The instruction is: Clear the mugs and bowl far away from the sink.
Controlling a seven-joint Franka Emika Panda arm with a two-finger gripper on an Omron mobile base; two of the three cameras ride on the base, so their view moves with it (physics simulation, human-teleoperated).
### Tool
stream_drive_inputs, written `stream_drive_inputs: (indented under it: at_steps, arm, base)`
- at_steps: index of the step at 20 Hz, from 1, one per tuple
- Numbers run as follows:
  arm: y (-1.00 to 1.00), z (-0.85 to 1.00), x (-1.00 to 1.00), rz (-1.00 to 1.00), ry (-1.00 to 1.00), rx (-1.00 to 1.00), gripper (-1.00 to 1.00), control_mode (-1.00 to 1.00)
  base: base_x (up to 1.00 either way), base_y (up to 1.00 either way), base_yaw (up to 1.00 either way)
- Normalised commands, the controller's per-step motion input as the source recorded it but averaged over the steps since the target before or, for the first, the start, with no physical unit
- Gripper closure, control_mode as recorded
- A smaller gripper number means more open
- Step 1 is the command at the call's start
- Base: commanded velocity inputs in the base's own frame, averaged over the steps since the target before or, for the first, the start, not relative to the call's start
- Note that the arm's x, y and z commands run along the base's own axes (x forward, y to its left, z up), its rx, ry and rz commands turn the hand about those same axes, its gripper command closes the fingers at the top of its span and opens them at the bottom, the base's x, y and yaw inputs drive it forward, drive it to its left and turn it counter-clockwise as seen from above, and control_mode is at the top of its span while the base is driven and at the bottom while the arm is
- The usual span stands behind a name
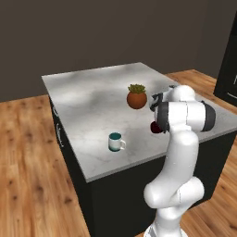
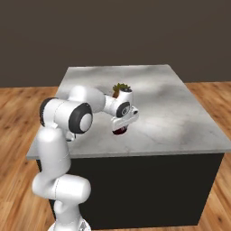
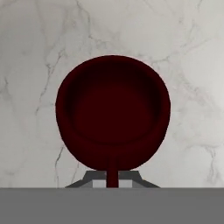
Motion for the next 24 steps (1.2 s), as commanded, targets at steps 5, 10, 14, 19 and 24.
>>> stream_drive_inputs:
  at_steps: [5,10,14,19,24]
  arm:
    - [0.04,-0.52,0.00,0.22,0.00,-0.06,1.00,-1.00]
    - [0.09,-0.45,0.00,0.15,-0.03,-0.03,1.00,-1.00]
    - [0.01,-0.03,-0.03,0.10,0.00,0.00,-1.00,-1.00]
    - [0.03,0.54,-0.32,0.05,0.00,0.01,-1.00,-1.00]
    - [0.23,0.66,-0.47,0.00,0.00,0.00,-1.00,-1.00]
  base:
    - [0.00,0.00,0.00]
    - [0.00,0.00,0.00]
    - [0.00,0.00,0.00]
    - [0.00,0.00,0.00]
    - [0.00,0.00,0.00]
